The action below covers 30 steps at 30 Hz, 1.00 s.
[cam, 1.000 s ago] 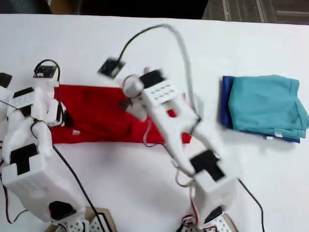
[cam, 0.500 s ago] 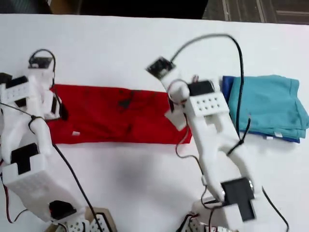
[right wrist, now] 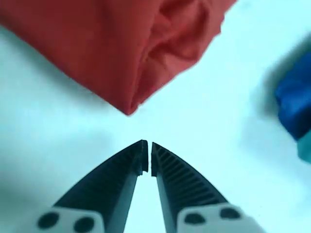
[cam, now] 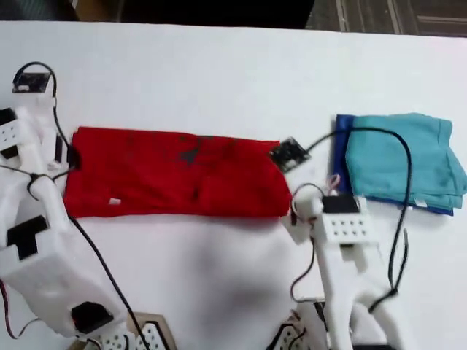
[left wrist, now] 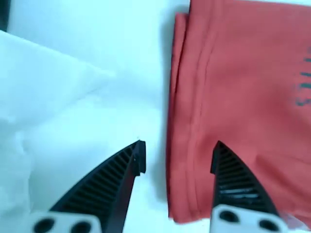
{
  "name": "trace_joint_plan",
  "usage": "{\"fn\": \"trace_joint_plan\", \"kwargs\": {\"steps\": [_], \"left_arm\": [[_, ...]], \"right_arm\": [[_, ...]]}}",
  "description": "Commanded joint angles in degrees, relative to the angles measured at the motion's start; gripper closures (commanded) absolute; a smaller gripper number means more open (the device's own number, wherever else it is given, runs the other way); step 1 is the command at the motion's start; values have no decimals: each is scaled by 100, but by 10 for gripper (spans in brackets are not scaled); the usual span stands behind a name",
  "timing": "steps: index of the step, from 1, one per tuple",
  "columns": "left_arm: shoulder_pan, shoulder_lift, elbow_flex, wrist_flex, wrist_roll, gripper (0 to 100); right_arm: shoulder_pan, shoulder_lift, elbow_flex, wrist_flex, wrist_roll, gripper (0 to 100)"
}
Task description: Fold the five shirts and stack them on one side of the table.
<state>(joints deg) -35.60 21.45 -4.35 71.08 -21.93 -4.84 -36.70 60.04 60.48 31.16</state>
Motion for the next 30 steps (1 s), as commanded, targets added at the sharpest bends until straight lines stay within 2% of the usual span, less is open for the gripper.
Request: {"fn": "trace_joint_plan", "kwargs": {"steps": [1, 8, 13, 19, 24, 30], "left_arm": [[-44, 501, -541, -88, -53, 762], [70, 1459, -1481, 343, 79, 762], [70, 2075, -2114, 695, 79, 762], [185, 2708, -3090, 1679, 44, 762], [404, 3130, -3943, 2523, 26, 762], [484, 3745, -4585, 2875, 26, 763]], "right_arm": [[312, -664, 246, -101, 18, 971], [374, -1086, 738, -127, 18, 971], [382, -1095, 1152, -541, 18, 971], [391, -1086, 1890, -1376, 18, 971], [391, -1121, 1943, -1464, 9, 971], [391, -1121, 1978, -1490, 9, 971]]}}
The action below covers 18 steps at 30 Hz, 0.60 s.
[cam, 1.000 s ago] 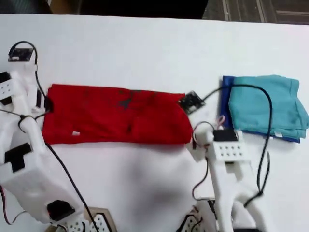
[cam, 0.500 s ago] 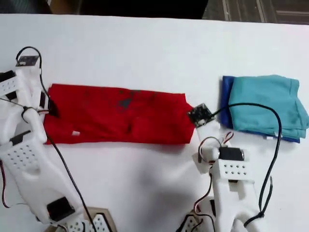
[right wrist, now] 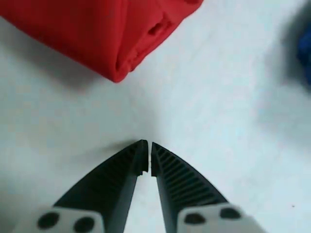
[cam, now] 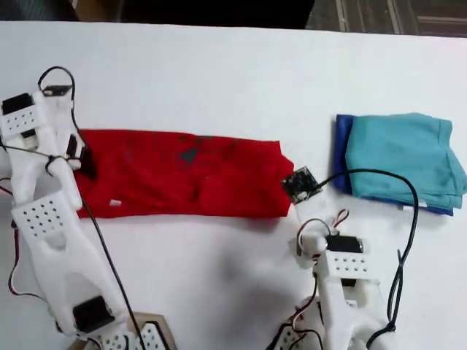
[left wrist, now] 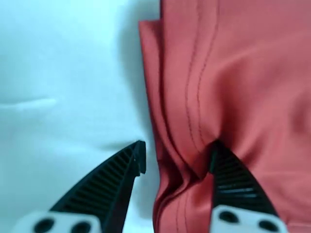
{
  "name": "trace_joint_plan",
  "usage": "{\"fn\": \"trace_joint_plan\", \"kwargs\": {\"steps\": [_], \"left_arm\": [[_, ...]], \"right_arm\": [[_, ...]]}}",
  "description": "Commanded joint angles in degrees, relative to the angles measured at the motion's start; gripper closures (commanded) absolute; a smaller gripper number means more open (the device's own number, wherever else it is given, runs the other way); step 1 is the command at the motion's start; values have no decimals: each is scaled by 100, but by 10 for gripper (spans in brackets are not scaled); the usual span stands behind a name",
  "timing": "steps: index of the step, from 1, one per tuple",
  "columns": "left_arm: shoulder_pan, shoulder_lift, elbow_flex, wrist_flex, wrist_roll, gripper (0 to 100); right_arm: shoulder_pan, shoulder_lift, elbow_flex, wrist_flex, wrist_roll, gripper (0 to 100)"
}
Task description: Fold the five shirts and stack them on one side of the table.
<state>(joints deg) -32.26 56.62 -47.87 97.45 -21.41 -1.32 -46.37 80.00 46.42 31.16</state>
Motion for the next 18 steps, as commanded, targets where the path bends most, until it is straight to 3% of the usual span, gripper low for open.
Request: {"fn": "trace_joint_plan", "kwargs": {"steps": [1, 7, 18], "left_arm": [[132, 308, -330, 299, -26, 766], [-26, 598, -514, 413, -273, 984], [-1257, 62, -1051, 457, -589, 975]], "right_arm": [[40, -154, -18, -84, 9, 971], [40, -154, -18, -84, 0, 971], [40, -154, -18, -92, 0, 971]]}}
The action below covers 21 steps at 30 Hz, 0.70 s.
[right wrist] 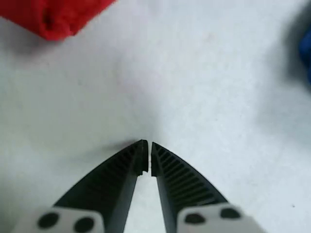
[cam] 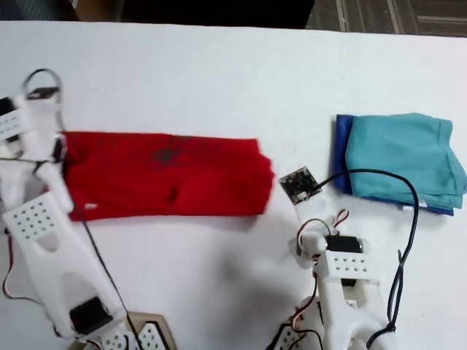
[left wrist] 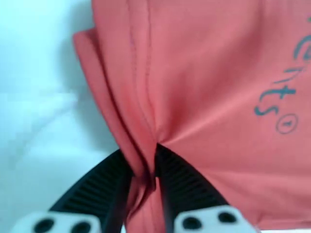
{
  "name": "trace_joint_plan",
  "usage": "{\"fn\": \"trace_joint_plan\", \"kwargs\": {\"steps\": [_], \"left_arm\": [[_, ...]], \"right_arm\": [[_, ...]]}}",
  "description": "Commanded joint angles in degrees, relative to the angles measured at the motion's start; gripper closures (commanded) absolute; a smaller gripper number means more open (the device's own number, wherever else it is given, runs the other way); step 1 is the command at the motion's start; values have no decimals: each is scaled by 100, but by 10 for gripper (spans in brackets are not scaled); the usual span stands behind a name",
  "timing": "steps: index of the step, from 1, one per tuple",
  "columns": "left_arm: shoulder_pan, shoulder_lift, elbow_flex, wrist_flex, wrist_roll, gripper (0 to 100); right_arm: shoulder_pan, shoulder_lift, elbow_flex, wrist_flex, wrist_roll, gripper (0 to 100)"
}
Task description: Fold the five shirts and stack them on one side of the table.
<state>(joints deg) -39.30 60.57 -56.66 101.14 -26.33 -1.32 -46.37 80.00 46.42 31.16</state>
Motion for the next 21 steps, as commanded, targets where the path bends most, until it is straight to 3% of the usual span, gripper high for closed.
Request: {"fn": "trace_joint_plan", "kwargs": {"steps": [1, 5, 10, 21], "left_arm": [[-615, -413, -154, 88, -97, 975], [-589, -730, 31, 123, -246, 975], [-35, -1301, 875, 123, -290, 975], [2374, -3965, 2686, 114, 334, 975]], "right_arm": [[40, -154, -18, -92, 0, 971], [40, -154, -18, -92, 0, 971], [40, -154, -18, -92, 0, 971], [321, -154, 0, -242, -44, 971]]}}
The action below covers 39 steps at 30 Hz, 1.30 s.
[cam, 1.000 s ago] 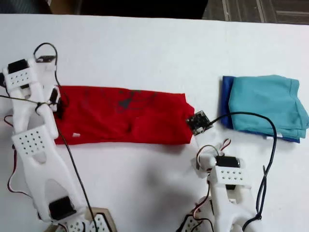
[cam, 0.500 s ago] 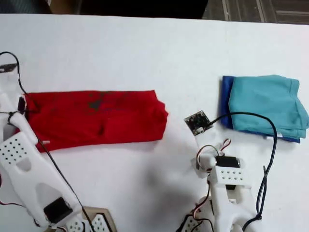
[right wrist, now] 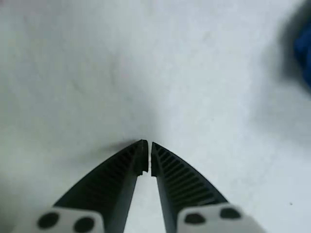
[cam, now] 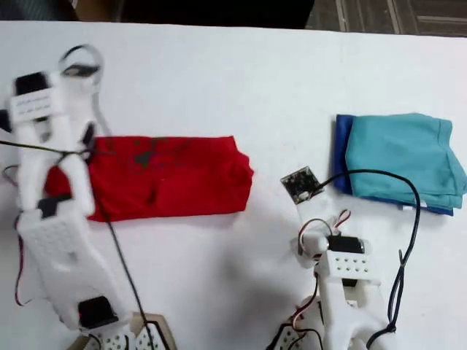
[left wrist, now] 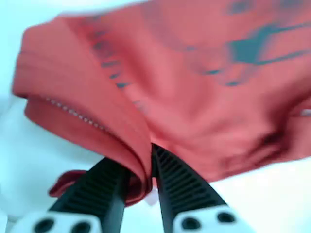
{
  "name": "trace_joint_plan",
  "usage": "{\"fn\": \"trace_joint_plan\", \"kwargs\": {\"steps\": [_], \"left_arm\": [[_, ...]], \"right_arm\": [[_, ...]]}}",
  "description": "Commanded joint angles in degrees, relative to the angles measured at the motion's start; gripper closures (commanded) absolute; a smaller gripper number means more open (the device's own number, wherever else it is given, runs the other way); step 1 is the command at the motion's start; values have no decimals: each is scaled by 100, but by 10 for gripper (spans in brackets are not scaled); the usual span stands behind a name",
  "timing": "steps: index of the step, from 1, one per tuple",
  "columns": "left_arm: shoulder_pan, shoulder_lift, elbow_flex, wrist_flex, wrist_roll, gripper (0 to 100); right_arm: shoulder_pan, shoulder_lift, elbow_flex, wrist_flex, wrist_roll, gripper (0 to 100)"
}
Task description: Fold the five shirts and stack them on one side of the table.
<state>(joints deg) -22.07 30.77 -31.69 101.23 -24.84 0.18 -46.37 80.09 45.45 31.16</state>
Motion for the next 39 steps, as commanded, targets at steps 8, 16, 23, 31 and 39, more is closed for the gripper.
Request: {"fn": "trace_joint_plan", "kwargs": {"steps": [8, 16, 23, 31, 39], "left_arm": [[2127, -1521, 312, 97, 299, 975], [3182, -1512, 330, 70, 290, 975], [3807, -1451, 356, -88, 299, 975], [4097, -440, 286, -149, 642, 975], [4185, -105, -505, -132, 651, 975]], "right_arm": [[303, -154, 9, -277, -369, 971], [347, -154, 9, -286, -369, 971], [347, -154, 9, -286, -369, 971], [347, -154, 9, -286, -369, 971], [330, -154, 9, -286, -369, 971]]}}
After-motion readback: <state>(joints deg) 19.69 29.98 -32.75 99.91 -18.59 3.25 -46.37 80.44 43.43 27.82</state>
